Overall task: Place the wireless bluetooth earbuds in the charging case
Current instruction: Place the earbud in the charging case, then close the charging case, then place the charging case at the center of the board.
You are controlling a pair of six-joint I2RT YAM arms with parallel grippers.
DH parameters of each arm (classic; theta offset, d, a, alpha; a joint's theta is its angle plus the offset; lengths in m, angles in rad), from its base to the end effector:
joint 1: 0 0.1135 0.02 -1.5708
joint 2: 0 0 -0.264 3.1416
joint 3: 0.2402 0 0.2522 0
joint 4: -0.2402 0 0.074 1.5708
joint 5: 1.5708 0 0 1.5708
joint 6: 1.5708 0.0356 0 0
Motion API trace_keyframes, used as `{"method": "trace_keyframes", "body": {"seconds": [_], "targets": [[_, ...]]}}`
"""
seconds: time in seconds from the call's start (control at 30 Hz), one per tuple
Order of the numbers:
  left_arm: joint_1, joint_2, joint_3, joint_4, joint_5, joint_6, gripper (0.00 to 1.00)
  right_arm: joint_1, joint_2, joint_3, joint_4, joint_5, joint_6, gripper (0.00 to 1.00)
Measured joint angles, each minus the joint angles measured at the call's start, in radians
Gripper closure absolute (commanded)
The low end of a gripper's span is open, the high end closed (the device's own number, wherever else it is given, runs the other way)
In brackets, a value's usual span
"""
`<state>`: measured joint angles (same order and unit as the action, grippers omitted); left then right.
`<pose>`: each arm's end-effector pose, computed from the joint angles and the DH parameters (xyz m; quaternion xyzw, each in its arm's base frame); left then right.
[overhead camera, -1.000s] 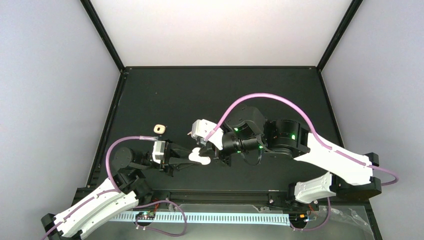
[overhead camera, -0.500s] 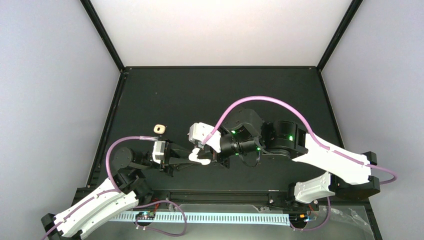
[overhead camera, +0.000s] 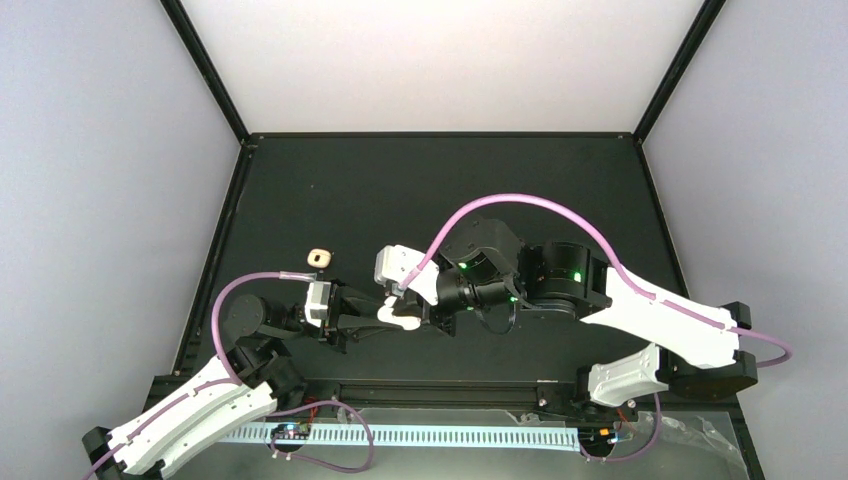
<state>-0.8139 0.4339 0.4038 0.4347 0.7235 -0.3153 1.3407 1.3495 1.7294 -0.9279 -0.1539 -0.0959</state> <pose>0.0650 -0.1032 0.3167 0.4134 0.4262 -0.5824 0.5553 0.0541 0.2549 0.4607 -0.6005 0.6299 0.3389 0.3574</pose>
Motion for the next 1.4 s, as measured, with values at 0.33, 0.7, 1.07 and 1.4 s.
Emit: {"method": "trace_keyframes", "body": {"seconds": [0.33,0.7,1.07,1.4], "targets": [[0.0,0.0,0.0,0.001,0.001,-0.001,0.98,0.01,0.013,0.0,0.006,0.006,0.0,0.89],[0.0,0.0,0.0,0.0,-0.002,-0.001,0.98,0.021,0.01,0.007,0.003,0.024,0.014,0.71],[0.0,0.0,0.0,0.002,-0.001,-0.007,0.99,0.004,-0.17,-0.025,0.106,0.214,0.064,0.64],[0.0,-0.001,0.002,0.011,-0.014,-0.024,0.98,-0.051,-0.168,-0.189,0.182,0.269,0.133,0.61]]}}
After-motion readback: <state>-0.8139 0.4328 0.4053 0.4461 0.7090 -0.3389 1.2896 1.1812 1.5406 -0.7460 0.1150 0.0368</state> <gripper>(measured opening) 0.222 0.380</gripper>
